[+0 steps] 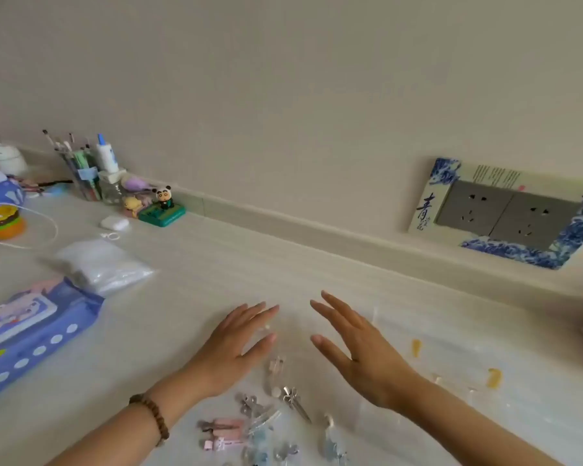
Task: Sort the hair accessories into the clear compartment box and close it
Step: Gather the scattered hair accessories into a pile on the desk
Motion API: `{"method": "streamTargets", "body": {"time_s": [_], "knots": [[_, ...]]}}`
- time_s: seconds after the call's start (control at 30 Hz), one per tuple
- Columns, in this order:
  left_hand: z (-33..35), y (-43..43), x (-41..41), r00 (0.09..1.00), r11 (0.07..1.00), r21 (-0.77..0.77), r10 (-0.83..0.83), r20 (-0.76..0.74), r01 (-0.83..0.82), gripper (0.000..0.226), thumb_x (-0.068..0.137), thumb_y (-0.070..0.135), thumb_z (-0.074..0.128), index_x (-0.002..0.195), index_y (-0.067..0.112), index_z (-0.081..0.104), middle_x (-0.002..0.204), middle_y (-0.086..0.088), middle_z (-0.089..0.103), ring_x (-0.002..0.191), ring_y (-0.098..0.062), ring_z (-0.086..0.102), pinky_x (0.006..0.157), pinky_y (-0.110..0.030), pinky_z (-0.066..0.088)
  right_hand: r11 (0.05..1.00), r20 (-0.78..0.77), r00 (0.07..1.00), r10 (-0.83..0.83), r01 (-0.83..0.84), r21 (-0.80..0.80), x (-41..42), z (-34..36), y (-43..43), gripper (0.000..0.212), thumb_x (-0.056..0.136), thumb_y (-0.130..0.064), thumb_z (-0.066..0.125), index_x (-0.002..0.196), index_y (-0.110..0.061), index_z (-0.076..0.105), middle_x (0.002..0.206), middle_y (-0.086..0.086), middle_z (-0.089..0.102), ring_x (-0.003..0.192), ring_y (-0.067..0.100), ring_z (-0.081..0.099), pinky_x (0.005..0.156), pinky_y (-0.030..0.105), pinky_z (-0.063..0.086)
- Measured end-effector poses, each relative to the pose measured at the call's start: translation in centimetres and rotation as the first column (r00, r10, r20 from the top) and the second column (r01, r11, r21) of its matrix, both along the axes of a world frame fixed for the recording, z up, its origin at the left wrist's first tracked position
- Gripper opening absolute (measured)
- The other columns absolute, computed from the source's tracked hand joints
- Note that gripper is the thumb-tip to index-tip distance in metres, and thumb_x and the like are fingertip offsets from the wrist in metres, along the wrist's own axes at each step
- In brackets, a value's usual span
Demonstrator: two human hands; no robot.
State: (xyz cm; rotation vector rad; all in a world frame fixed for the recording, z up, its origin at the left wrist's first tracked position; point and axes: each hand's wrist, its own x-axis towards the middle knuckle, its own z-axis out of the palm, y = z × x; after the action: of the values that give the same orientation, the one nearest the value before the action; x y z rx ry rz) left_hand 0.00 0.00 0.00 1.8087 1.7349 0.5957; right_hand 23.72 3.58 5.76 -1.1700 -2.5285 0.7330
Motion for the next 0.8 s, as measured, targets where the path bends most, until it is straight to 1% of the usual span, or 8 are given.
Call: {"method": "streamTargets", "body": {"time_s": [0.13, 0.27, 0.43, 0.5, 0.57, 0.67, 0.7, 0.8], "knots": [[-2.2, 0.4, 0.7, 0.976, 0.991, 0.063, -0.108, -0.190, 0.122, 0.072, 0.069, 0.086, 0.011, 0.136, 0.060, 0.019, 0.154, 0.024, 0.010, 0.141, 0.000, -0.006, 0.116, -0.030, 0.004, 0.989, 0.103, 0.995, -0.011, -0.004, 0.146, -0.3, -1.8, 0.7, 0.053, 0.091, -0.056, 0.028, 0.142, -0.040, 0.025, 0.155, -0.019, 0.011, 0.140, 0.004, 0.017, 0.109, 0.017, 0.008], [-3.1, -0.6, 1.4, 0.963, 0.978, 0.062, -0.183, -0.200, 0.199, 0.065, 0.067, 0.088, 0.009, 0.129, 0.070, 0.018, 0.154, 0.024, 0.009, 0.141, -0.003, -0.010, 0.117, -0.039, 0.003, 0.993, 0.020, 1.000, 0.001, -0.003, 0.122, -0.6, -2.3, 0.4, 0.050, 0.092, -0.052, 0.030, 0.139, -0.034, 0.037, 0.154, -0.013, 0.022, 0.139, 0.006, 0.025, 0.112, 0.022, 0.017], [-2.5, -3.7, 3.5, 0.936, 0.958, 0.013, -0.276, -0.217, 0.286, 0.077, 0.070, 0.084, 0.003, 0.138, 0.055, 0.024, 0.156, 0.017, 0.012, 0.144, -0.010, -0.006, 0.118, -0.043, 0.000, 0.997, -0.029, 0.999, -0.020, 0.022, 0.071, 0.5, -1.4, -4.7, 0.047, 0.095, -0.048, 0.029, 0.138, -0.031, 0.040, 0.152, -0.010, 0.028, 0.136, 0.007, 0.030, 0.110, 0.024, 0.022], [-2.4, -5.0, 4.4, 0.918, 0.954, -0.022, -0.292, -0.268, 0.297, 0.069, 0.082, 0.074, 0.006, 0.142, 0.045, 0.024, 0.157, 0.012, 0.012, 0.144, -0.013, -0.003, 0.118, -0.039, -0.001, 0.997, -0.020, 0.999, -0.029, 0.030, 0.073, 1.2, -1.4, -7.3, 0.048, 0.094, -0.049, 0.029, 0.137, -0.031, 0.041, 0.151, -0.011, 0.028, 0.136, 0.007, 0.030, 0.110, 0.024, 0.022], [-2.1, -6.5, 5.4, 0.906, 0.948, -0.028, -0.311, -0.286, 0.317, 0.064, 0.087, 0.069, 0.010, 0.141, 0.043, 0.029, 0.154, 0.007, 0.023, 0.144, -0.018, 0.007, 0.118, -0.039, 0.005, 0.997, -0.019, 0.999, -0.040, 0.042, 0.067, 1.8, -1.7, -9.6, 0.048, 0.094, -0.050, 0.030, 0.137, -0.031, 0.041, 0.151, -0.013, 0.029, 0.135, 0.006, 0.031, 0.110, 0.024, 0.022], [-2.0, -8.9, 6.3, 0.917, 0.919, 0.087, -0.370, -0.146, 0.385, 0.067, 0.078, 0.081, 0.017, 0.126, 0.044, 0.046, 0.129, 0.008, 0.052, 0.125, -0.014, 0.044, 0.108, -0.040, 0.033, 0.996, -0.018, 0.999, -0.047, 0.048, 0.079, 2.2, -2.7, -12.3, 0.048, 0.095, -0.049, 0.031, 0.138, -0.030, 0.040, 0.151, -0.012, 0.030, 0.137, 0.006, 0.029, 0.113, 0.027, 0.021], [-1.7, -9.8, 6.2, 0.922, 0.917, 0.116, -0.370, -0.116, 0.382, 0.069, 0.076, 0.082, 0.025, 0.129, 0.042, 0.044, 0.133, 0.011, 0.051, 0.125, -0.011, 0.044, 0.107, -0.038, 0.034, 0.994, -0.006, 0.999, -0.051, 0.052, 0.101, 2.2, -3.0, -12.8, 0.048, 0.095, -0.048, 0.031, 0.139, -0.029, 0.039, 0.151, -0.011, 0.031, 0.137, 0.008, 0.028, 0.115, 0.028, 0.020], [-0.7, -12.3, 4.6, 0.946, 0.943, 0.136, -0.283, -0.161, 0.305, 0.098, 0.060, 0.086, 0.042, 0.144, 0.038, 0.023, 0.152, 0.014, 0.025, 0.140, -0.009, 0.019, 0.116, -0.036, 0.019, 0.994, 0.000, 0.997, -0.080, 0.080, 0.073, 2.6, -4.0, -13.7, 0.050, 0.094, -0.048, 0.032, 0.140, -0.029, 0.037, 0.152, -0.011, 0.028, 0.138, 0.007, 0.027, 0.114, 0.026, 0.019]]}}
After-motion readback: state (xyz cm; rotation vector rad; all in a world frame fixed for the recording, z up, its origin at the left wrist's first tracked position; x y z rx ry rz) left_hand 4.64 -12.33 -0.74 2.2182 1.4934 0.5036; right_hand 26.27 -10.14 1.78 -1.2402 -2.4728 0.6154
